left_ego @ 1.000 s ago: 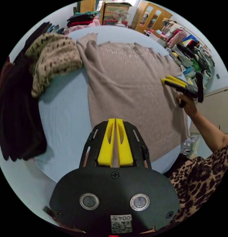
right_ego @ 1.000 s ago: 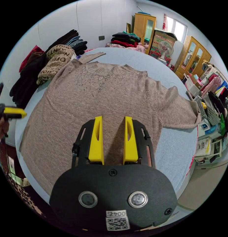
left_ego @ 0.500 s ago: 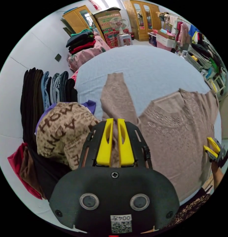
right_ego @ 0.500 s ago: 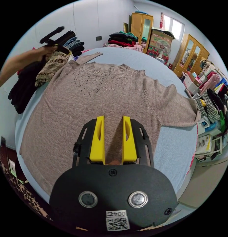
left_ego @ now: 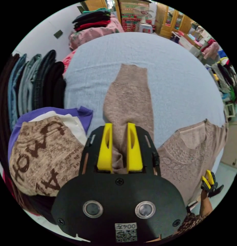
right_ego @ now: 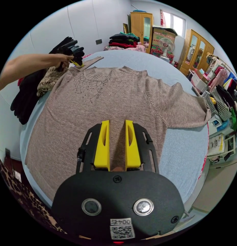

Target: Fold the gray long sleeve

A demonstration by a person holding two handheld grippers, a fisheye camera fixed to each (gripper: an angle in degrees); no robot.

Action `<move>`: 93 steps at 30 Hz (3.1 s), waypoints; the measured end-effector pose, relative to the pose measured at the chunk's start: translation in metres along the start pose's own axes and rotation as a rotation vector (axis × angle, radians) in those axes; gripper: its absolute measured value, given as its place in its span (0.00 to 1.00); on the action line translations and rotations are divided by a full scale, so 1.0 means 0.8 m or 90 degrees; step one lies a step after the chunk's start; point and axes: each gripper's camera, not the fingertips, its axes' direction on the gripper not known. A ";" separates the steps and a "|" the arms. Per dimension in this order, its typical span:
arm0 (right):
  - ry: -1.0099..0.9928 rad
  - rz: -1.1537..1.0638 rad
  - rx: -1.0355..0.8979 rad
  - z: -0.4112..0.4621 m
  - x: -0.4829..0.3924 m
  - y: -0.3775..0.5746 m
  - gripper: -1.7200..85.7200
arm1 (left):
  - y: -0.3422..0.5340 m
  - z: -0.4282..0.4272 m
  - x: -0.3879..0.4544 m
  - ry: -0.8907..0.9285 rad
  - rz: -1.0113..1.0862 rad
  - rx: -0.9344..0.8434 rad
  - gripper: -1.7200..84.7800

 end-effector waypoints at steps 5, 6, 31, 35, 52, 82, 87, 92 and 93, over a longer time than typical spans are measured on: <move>0.015 -0.005 -0.001 0.004 -0.008 -0.002 0.12 | 0.024 -0.067 0.021 0.012 0.024 0.096 0.06; 0.016 -0.006 -0.001 0.005 -0.008 -0.002 0.12 | 0.032 -0.081 0.027 0.019 0.032 0.117 0.05; 0.001 0.003 0.002 0.013 -0.009 -0.004 0.12 | 0.210 -0.241 0.272 0.033 0.440 0.231 0.13; 0.002 0.004 0.002 0.014 -0.007 -0.004 0.12 | 0.131 -0.208 0.367 0.099 0.459 0.083 0.16; -0.014 0.016 0.003 0.015 0.006 -0.003 0.12 | 0.217 -0.411 0.313 -0.057 0.274 0.271 0.05; -0.014 0.024 0.004 0.017 0.022 -0.002 0.10 | 0.312 -0.325 -0.029 -0.514 -0.009 -0.042 0.07; -0.013 0.024 0.003 0.017 0.023 -0.002 0.10 | 0.344 -0.330 -0.043 -0.533 0.085 -0.007 0.15; -0.014 0.025 0.004 0.017 0.025 -0.002 0.10 | 0.387 -0.423 -0.132 -0.382 -0.041 0.106 0.23; -0.015 0.025 0.004 0.017 0.025 -0.002 0.10 | 0.394 -0.437 -0.142 -0.362 -0.069 0.130 0.23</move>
